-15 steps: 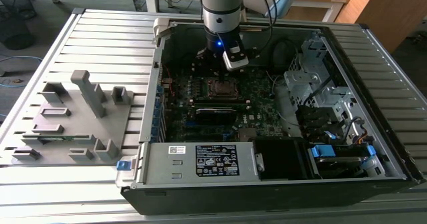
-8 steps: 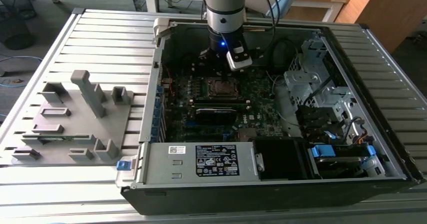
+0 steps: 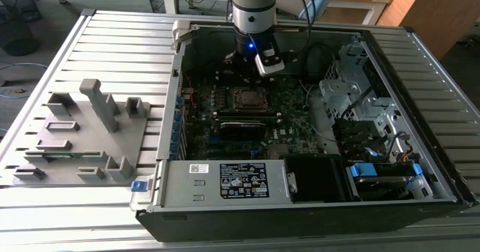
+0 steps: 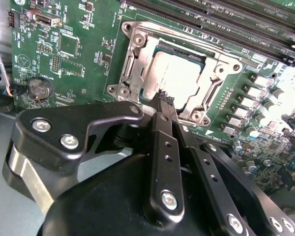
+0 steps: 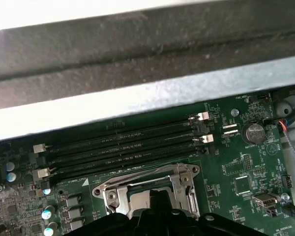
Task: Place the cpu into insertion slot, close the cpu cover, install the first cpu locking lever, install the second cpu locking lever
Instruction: 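Install the first cpu locking lever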
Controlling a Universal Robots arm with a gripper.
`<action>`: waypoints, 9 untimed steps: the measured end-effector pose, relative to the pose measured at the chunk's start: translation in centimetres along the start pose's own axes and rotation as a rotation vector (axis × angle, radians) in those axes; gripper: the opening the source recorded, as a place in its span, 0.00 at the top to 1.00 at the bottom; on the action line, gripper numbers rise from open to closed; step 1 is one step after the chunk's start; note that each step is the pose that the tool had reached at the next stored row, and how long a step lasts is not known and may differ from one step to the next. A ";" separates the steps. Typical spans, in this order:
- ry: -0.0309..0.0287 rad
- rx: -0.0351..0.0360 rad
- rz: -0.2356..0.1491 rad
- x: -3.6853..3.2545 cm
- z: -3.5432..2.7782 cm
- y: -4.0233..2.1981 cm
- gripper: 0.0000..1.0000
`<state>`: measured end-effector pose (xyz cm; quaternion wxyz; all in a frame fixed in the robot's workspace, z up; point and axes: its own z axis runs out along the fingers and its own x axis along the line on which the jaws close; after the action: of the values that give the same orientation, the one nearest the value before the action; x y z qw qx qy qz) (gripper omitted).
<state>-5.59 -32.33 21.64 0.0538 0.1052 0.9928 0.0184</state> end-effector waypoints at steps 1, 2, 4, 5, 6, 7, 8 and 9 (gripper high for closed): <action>0.0000 0.0000 0.000 0.00 0.00 0.00 0.89; 0.0000 -0.0001 0.000 0.00 0.00 0.00 0.89; 0.0001 0.0002 0.000 0.00 -0.02 0.00 0.89; 0.0001 0.0002 0.000 0.00 -0.02 0.00 0.89; 0.0005 0.0002 0.000 0.00 -0.02 0.00 0.89; 0.0026 0.0008 0.000 -0.01 -0.02 0.00 0.89; 0.0084 0.0021 0.000 -0.01 -0.02 0.00 0.89; 0.0182 0.0040 0.000 -0.01 -0.01 0.00 0.89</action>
<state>-5.59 -32.33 21.64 0.0446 0.1054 0.9933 0.0174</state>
